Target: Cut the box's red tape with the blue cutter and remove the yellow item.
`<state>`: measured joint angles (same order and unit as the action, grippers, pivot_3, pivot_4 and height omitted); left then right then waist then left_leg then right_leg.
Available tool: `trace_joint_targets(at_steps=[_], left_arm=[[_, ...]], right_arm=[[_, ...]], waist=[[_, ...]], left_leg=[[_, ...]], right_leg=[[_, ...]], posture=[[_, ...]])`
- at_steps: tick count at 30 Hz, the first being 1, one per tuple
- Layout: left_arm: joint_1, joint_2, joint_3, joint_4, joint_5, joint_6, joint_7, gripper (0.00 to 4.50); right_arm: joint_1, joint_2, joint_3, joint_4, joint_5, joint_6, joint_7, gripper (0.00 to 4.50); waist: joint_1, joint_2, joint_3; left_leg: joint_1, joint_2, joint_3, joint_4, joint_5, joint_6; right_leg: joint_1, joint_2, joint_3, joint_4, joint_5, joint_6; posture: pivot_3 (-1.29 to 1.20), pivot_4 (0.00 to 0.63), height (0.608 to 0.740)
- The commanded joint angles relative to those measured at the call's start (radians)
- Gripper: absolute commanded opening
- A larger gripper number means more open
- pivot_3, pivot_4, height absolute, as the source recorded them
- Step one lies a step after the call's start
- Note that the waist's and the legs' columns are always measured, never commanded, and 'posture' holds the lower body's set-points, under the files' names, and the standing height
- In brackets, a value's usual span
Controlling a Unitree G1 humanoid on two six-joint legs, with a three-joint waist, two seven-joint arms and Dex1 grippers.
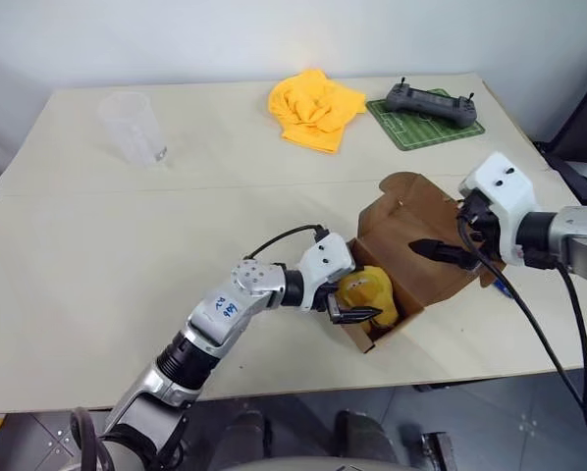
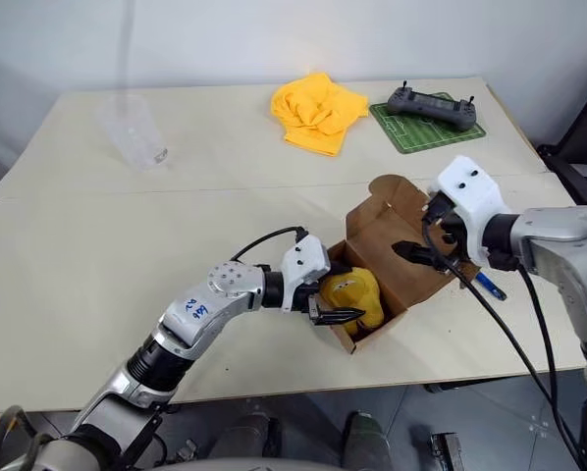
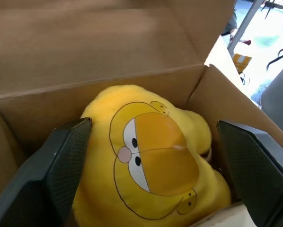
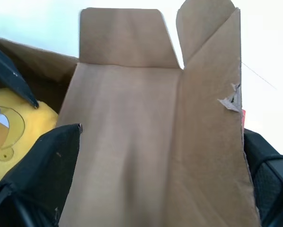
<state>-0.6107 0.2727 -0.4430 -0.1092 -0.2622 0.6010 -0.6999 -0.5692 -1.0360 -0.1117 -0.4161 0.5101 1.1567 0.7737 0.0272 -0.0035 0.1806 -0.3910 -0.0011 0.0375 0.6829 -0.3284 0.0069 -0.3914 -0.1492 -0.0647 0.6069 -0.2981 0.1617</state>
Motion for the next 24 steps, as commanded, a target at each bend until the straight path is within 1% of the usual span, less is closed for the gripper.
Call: trace_joint_targets(at_steps=[1, 3, 7, 10, 12, 15, 17, 19, 22, 24], left_arm=[[0.008, -0.006, -0.008, 0.023, 0.013, 0.036, -0.013, 4.47], [0.006, -0.006, -0.009, 0.029, 0.015, 0.045, -0.022, 4.47], [0.006, -0.012, -0.009, 0.035, 0.021, 0.050, -0.031, 4.47], [0.007, -0.017, -0.009, 0.035, 0.029, 0.049, -0.035, 4.47], [0.003, -0.022, -0.005, 0.037, 0.036, 0.036, -0.035, 4.47], [-0.010, -0.024, 0.013, 0.032, 0.041, -0.018, -0.050, 4.47], [-0.016, -0.013, 0.058, 0.009, 0.012, -0.066, -0.083, 4.47], [-0.016, 0.023, 0.139, -0.036, -0.047, -0.106, -0.142, 4.47], [-0.001, 0.106, 0.237, -0.101, -0.131, -0.132, -0.243, 4.47], [0.024, 0.182, 0.286, -0.137, -0.166, -0.145, -0.310, 4.47]], right_arm=[[0.011, -0.057, -0.073, 0.062, -0.015, -0.067, 0.032, 4.50], [0.013, -0.081, -0.074, 0.115, -0.035, -0.116, 0.049, 4.50], [-0.003, -0.083, -0.083, 0.188, -0.033, -0.146, 0.055, 4.50], [0.004, -0.094, -0.087, 0.267, -0.066, -0.223, 0.064, 4.50], [0.002, -0.086, -0.101, 0.283, -0.068, -0.280, 0.078, 4.50], [-0.004, -0.052, -0.154, 0.329, -0.049, -0.418, 0.124, 4.50], [0.021, -0.041, -0.199, 0.354, -0.024, -0.540, 0.212, 4.50], [0.067, -0.043, -0.243, 0.363, 0.019, -0.622, 0.337, 4.50], [0.138, -0.021, -0.300, 0.374, 0.076, -0.712, 0.469, 4.50], [0.191, 0.005, -0.327, 0.389, 0.085, -0.796, 0.529, 4.50]], waist=[[-0.001, 0.000, 0.000], [-0.001, 0.000, 0.000], [-0.002, 0.000, 0.000], [0.000, 0.000, 0.000], [0.000, 0.000, 0.000], [-0.001, 0.001, 0.000], [0.000, 0.000, 0.000], [-0.001, 0.000, 0.000], [-0.003, 0.000, 0.000], [-0.005, 0.000, 0.000]], left_leg=[[0.000, 0.000, 0.000, 0.000, 0.000, 0.000], [0.000, 0.000, 0.001, 0.000, 0.000, 0.001], [0.001, 0.000, 0.001, 0.001, 0.000, 0.001], [0.001, 0.000, 0.001, 0.001, 0.001, 0.001], [0.001, 0.000, 0.001, 0.001, 0.001, 0.001], [0.001, 0.000, 0.001, 0.001, 0.001, 0.001], [0.001, 0.000, 0.001, 0.001, 0.001, 0.001], [0.000, 0.000, 0.001, 0.001, 0.001, 0.001], [0.000, 0.001, 0.001, 0.000, 0.001, 0.001], [0.000, 0.001, 0.001, 0.000, 0.001, 0.001]], right_leg=[[0.000, 0.000, 0.000, 0.000, 0.000, 0.000], [0.000, 0.000, 0.000, 0.000, 0.000, 0.000], [0.001, 0.000, 0.001, 0.000, 0.000, 0.000], [0.001, 0.000, 0.001, 0.000, 0.000, 0.000], [0.001, 0.000, 0.001, 0.000, 0.000, 0.000], [0.001, 0.000, 0.001, 0.000, 0.000, 0.000], [0.001, 0.000, 0.000, 0.000, 0.000, 0.000], [0.000, 0.000, 0.000, 0.000, 0.000, 0.001], [0.000, 0.000, -0.001, 0.000, 0.000, 0.001], [0.000, 0.000, -0.001, 0.000, 0.000, 0.001]], posture=[[0.00, 0.150, 0.740], [0.00, 0.150, 0.740], [0.00, 0.150, 0.740], [0.00, 0.150, 0.740], [0.00, 0.150, 0.740], [0.00, 0.150, 0.740], [0.00, 0.150, 0.740], [0.00, 0.150, 0.740], [0.00, 0.150, 0.740], [0.00, 0.150, 0.740]])
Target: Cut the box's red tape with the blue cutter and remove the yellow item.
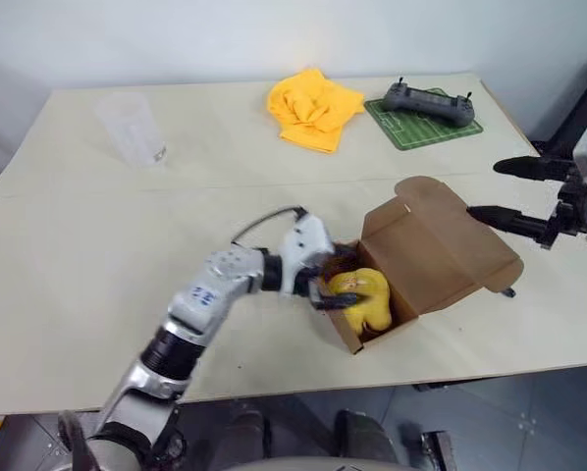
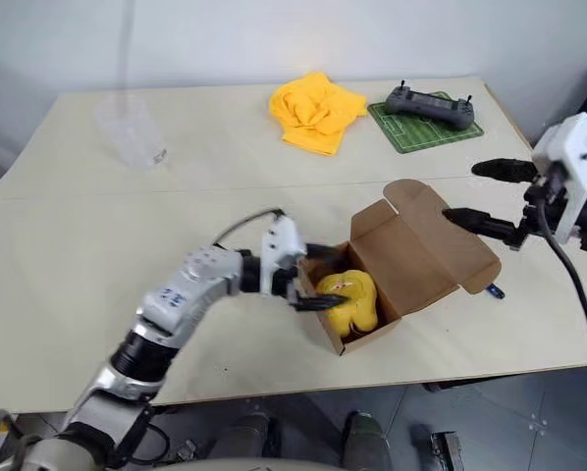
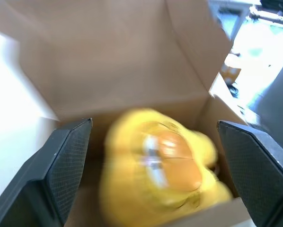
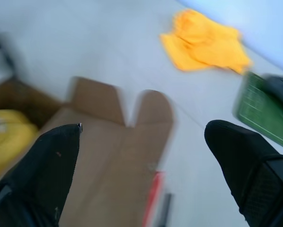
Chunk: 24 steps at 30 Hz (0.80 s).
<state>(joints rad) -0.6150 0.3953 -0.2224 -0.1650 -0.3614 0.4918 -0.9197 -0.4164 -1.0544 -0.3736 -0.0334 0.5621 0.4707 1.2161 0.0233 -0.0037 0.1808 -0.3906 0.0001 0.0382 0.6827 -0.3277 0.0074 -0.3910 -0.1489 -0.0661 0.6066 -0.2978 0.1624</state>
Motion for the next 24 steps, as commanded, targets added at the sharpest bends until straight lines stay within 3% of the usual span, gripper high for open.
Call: trace_joint_targets(at_steps=[1, 4, 8, 11, 14, 16, 19, 24], left_arm=[[0.047, 0.101, 0.095, -0.098, -0.084, -0.034, -0.117, 4.47], [0.125, 0.205, 0.213, -0.155, -0.167, 0.015, -0.151, 4.47], [0.345, 0.330, 0.407, -0.220, -0.196, 0.032, -0.133, 4.47], [0.547, 0.371, 0.549, -0.265, -0.214, 0.037, -0.126, 4.47], [0.685, 0.397, 0.612, -0.311, -0.215, 0.021, -0.143, 4.47], [0.701, 0.405, 0.610, -0.341, -0.220, 0.016, -0.133, 4.47], [0.575, 0.397, 0.506, -0.372, -0.241, 0.073, -0.085, 4.47], [0.246, 0.320, 0.191, -0.354, -0.221, 0.269, -0.005, 4.47]], right_arm=[[0.062, 0.034, -0.072, 0.008, 0.036, -0.140, 0.106, 4.50], [0.114, 0.030, -0.072, -0.009, 0.072, -0.156, 0.197, 4.50], [0.146, 0.045, -0.104, -0.055, 0.127, -0.207, 0.266, 4.50], [0.195, 0.056, -0.122, -0.071, 0.125, -0.287, 0.325, 4.50], [0.239, 0.069, -0.131, -0.069, 0.128, -0.360, 0.378, 4.50], [0.261, 0.069, -0.132, -0.071, 0.146, -0.381, 0.395, 4.50], [0.269, 0.060, -0.133, -0.078, 0.167, -0.378, 0.388, 4.50], [0.297, 0.035, -0.168, -0.111, 0.200, -0.341, 0.360, 4.50]], waist=[[-0.001, 0.000, 0.000], [-0.004, 0.001, 0.000], [-0.009, 0.001, 0.000], [-0.010, 0.001, 0.001], [0.001, 0.000, 0.001], [0.007, 0.000, 0.001], [0.010, 0.000, 0.001], [0.005, 0.001, 0.001]], left_leg=[[0.000, 0.000, 0.001, 0.000, 0.000, 0.000], [0.001, 0.000, 0.001, 0.000, 0.000, 0.000], [0.001, 0.001, 0.000, 0.000, 0.000, 0.000], [0.003, 0.002, -0.001, 0.000, 0.000, 0.000], [0.003, 0.002, -0.001, 0.000, -0.001, 0.000], [0.003, 0.002, -0.001, 0.000, -0.001, 0.000], [0.005, 0.004, -0.002, 0.000, -0.001, 0.001], [0.008, 0.000, -0.003, 0.000, 0.000, 0.001]], right_leg=[[0.000, 0.000, 0.000, 0.000, 0.000, 0.000], [0.000, 0.000, 0.000, 0.000, 0.000, 0.000], [0.000, 0.000, 0.001, 0.000, 0.000, 0.000], [0.001, -0.001, 0.000, 0.000, 0.000, 0.000], [0.002, -0.001, 0.000, -0.001, 0.000, 0.000], [0.004, -0.001, 0.000, -0.002, 0.000, 0.000], [0.007, -0.003, 0.000, -0.006, 0.000, -0.001], [0.012, -0.002, 0.000, -0.006, 0.004, -0.002]], posture=[[0.00, 0.150, 0.740], [0.00, 0.150, 0.740], [0.00, 0.150, 0.740], [0.00, 0.150, 0.740], [0.00, 0.150, 0.740], [0.00, 0.150, 0.740], [0.00, 0.150, 0.740], [0.00, 0.150, 0.740]])
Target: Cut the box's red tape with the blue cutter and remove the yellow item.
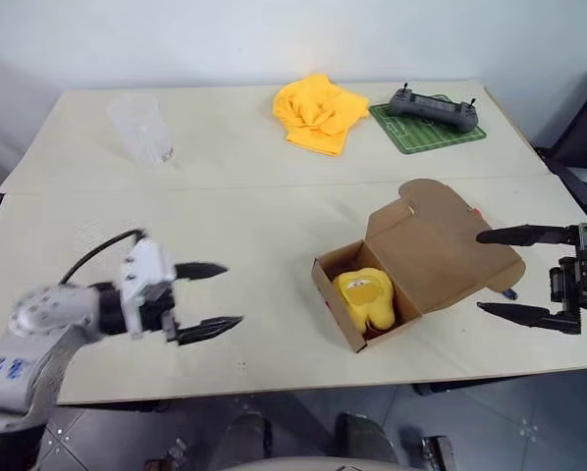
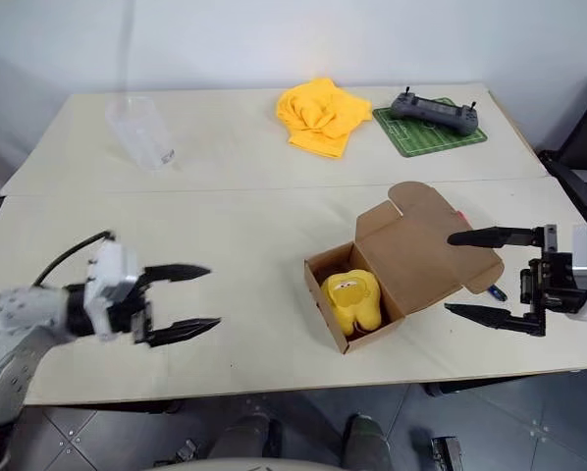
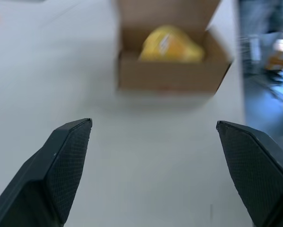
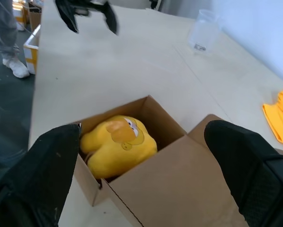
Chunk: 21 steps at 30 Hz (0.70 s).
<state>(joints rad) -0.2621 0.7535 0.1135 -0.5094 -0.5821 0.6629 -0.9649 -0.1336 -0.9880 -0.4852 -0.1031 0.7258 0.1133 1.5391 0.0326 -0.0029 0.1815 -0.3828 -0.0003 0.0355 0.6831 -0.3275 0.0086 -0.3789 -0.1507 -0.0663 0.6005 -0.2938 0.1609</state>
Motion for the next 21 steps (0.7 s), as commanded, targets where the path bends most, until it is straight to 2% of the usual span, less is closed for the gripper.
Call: trace_joint_targets(at_steps=[1, 3, 7, 10, 13, 17, 21], left_arm=[[-0.161, -0.056, -0.204, 0.002, 0.006, 0.138, 0.047, 4.47], [-0.238, -0.084, -0.300, 0.025, 0.034, 0.176, 0.056, 4.47], [-0.467, -0.355, -0.504, 0.228, 0.150, 0.210, 0.193, 4.47], [-0.544, -0.442, -0.574, 0.339, 0.232, 0.161, 0.214, 4.47], [-0.596, -0.479, -0.624, 0.442, 0.302, 0.108, 0.213, 4.47], [-0.622, -0.454, -0.704, 0.508, 0.403, 0.035, 0.168, 4.47], [-0.626, -0.449, -0.716, 0.537, 0.453, 0.000, 0.142, 4.47]], right_arm=[[0.027, -0.034, -0.067, -0.052, 0.043, 0.025, 0.033, 4.50], [0.054, -0.035, -0.085, -0.073, 0.049, 0.033, 0.026, 4.50], [0.180, 0.006, -0.161, -0.151, 0.037, 0.034, -0.018, 4.50], [0.247, 0.039, -0.183, -0.215, 0.035, 0.036, -0.057, 4.50], [0.293, 0.079, -0.187, -0.287, 0.041, 0.049, -0.120, 4.50], [0.334, 0.110, -0.180, -0.343, 0.039, 0.054, -0.172, 4.50], [0.352, 0.117, -0.189, -0.338, 0.026, 0.037, -0.182, 4.50]], waist=[[-0.005, 0.000, 0.000], [-0.010, 0.000, 0.000], [0.005, -0.001, 0.001], [0.017, -0.002, 0.001], [0.008, -0.001, 0.001], [0.007, -0.001, 0.001], [0.012, -0.001, 0.001]], left_leg=[[0.001, 0.000, 0.000, 0.000, 0.000, 0.000], [0.002, 0.000, 0.001, 0.000, 0.000, 0.000], [0.004, 0.001, 0.001, -0.002, -0.001, -0.001], [0.001, 0.000, 0.002, 0.000, -0.001, 0.000], [0.001, 0.000, 0.002, -0.001, -0.001, 0.000], [0.001, 0.000, 0.002, -0.001, -0.001, 0.000], [0.001, 0.000, 0.002, 0.000, -0.001, 0.000]], right_leg=[[0.001, 0.000, 0.000, 0.000, 0.000, 0.001], [0.002, 0.001, -0.001, 0.000, 0.000, 0.001], [0.002, 0.002, -0.001, -0.001, 0.000, 0.001], [0.003, 0.002, -0.001, -0.005, 0.000, 0.001], [0.002, 0.002, -0.001, -0.006, 0.000, 0.001], [0.002, 0.002, -0.001, -0.006, 0.000, 0.001], [0.003, 0.002, -0.001, -0.007, 0.000, 0.001]], posture=[[0.00, 0.150, 0.740], [0.00, 0.150, 0.740], [0.00, 0.150, 0.740], [0.00, 0.150, 0.740], [0.00, 0.150, 0.740], [0.00, 0.150, 0.740], [0.00, 0.150, 0.740]])
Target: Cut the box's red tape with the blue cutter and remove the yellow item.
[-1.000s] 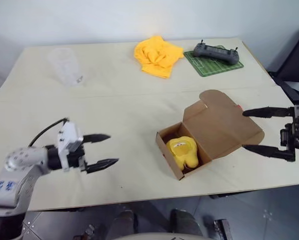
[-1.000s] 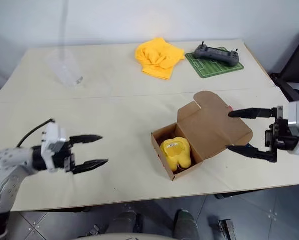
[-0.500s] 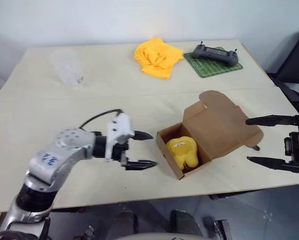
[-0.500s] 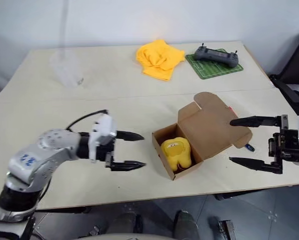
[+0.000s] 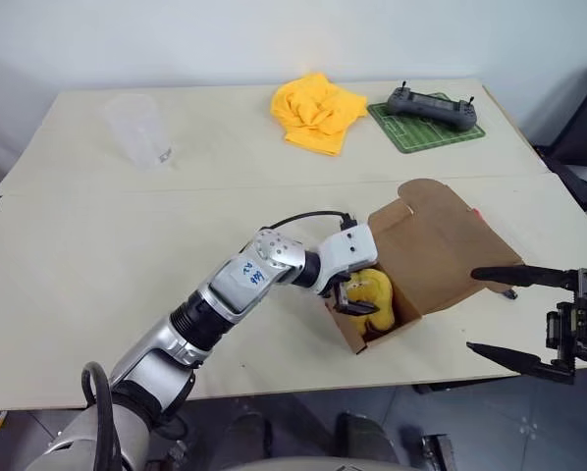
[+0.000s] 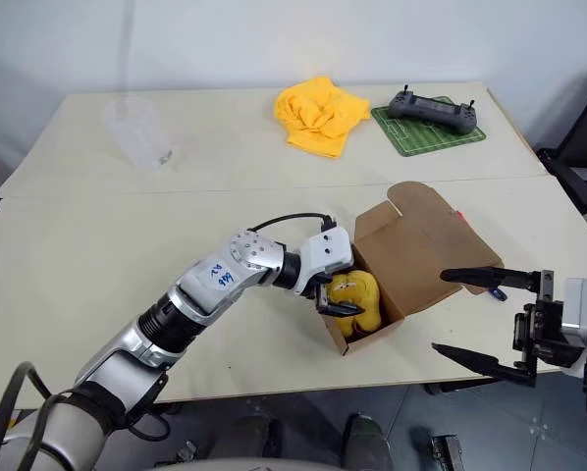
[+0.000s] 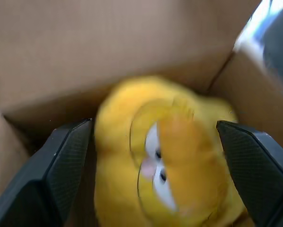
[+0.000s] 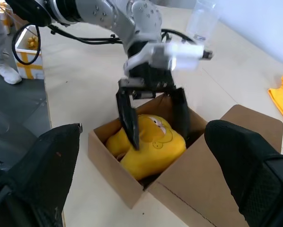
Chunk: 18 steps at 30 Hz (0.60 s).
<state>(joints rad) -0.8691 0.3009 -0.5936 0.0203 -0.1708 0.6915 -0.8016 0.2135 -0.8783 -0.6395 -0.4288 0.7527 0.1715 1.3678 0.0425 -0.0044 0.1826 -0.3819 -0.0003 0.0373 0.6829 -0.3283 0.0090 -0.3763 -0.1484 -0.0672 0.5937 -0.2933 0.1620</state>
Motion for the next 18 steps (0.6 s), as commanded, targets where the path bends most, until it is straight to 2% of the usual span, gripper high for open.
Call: trace_joint_targets(at_steps=[1, 3, 7, 14, 16, 18], left_arm=[[-0.017, -0.001, -0.006, 0.012, 0.047, -0.035, -0.024, 4.29], [-0.017, -0.003, -0.009, 0.021, 0.064, -0.052, -0.037, 3.85], [-0.036, -0.039, 0.037, 0.074, 0.077, -0.117, -0.027, 2.65], [-0.059, -0.087, 0.274, 0.162, -0.047, -0.225, -0.058, 0.56], [-0.049, -0.081, 0.348, 0.171, -0.093, -0.273, -0.089, 0.07], [-0.026, -0.064, 0.413, 0.169, -0.151, -0.322, -0.153, 0.02]], right_arm=[[0.006, 0.007, -0.039, -0.005, -0.003, -0.024, -0.013, 4.50], [0.003, 0.007, -0.043, 0.007, -0.009, -0.032, -0.019, 4.50], [-0.011, 0.009, -0.039, 0.028, -0.015, -0.050, -0.035, 4.50], [-0.038, 0.034, -0.013, 0.039, -0.017, -0.072, -0.076, 4.50], [-0.049, 0.051, 0.005, 0.031, -0.016, -0.074, -0.096, 4.50], [-0.063, 0.066, 0.029, 0.025, -0.018, -0.075, -0.116, 4.50]], waist=[[0.004, 0.000, 0.000], [0.007, 0.000, 0.000], [0.008, 0.000, 0.000], [0.007, 0.000, 0.000], [0.007, 0.000, 0.000], [0.006, 0.000, 0.000]], left_leg=[[0.000, 0.000, 0.000, 0.000, 0.000, 0.000], [0.000, 0.000, 0.000, 0.000, 0.000, 0.000], [0.000, 0.000, 0.000, 0.000, 0.000, 0.000], [-0.001, 0.000, 0.000, 0.000, 0.000, 0.001], [-0.001, 0.000, 0.000, 0.000, 0.000, 0.001], [-0.001, 0.000, -0.001, 0.000, 0.000, 0.001]], right_leg=[[0.000, 0.000, 0.000, 0.000, 0.000, 0.000], [0.000, 0.000, 0.000, 0.000, 0.000, 0.000], [0.000, 0.000, 0.000, 0.000, 0.000, 0.000], [0.000, 0.000, -0.001, 0.000, 0.000, 0.000], [0.000, 0.000, -0.001, 0.000, 0.000, 0.000], [0.000, 0.000, -0.002, 0.000, 0.000, 0.000]], posture=[[0.00, 0.150, 0.740], [0.00, 0.150, 0.740], [0.00, 0.150, 0.740], [0.00, 0.150, 0.740], [0.00, 0.150, 0.740], [0.00, 0.150, 0.740]])
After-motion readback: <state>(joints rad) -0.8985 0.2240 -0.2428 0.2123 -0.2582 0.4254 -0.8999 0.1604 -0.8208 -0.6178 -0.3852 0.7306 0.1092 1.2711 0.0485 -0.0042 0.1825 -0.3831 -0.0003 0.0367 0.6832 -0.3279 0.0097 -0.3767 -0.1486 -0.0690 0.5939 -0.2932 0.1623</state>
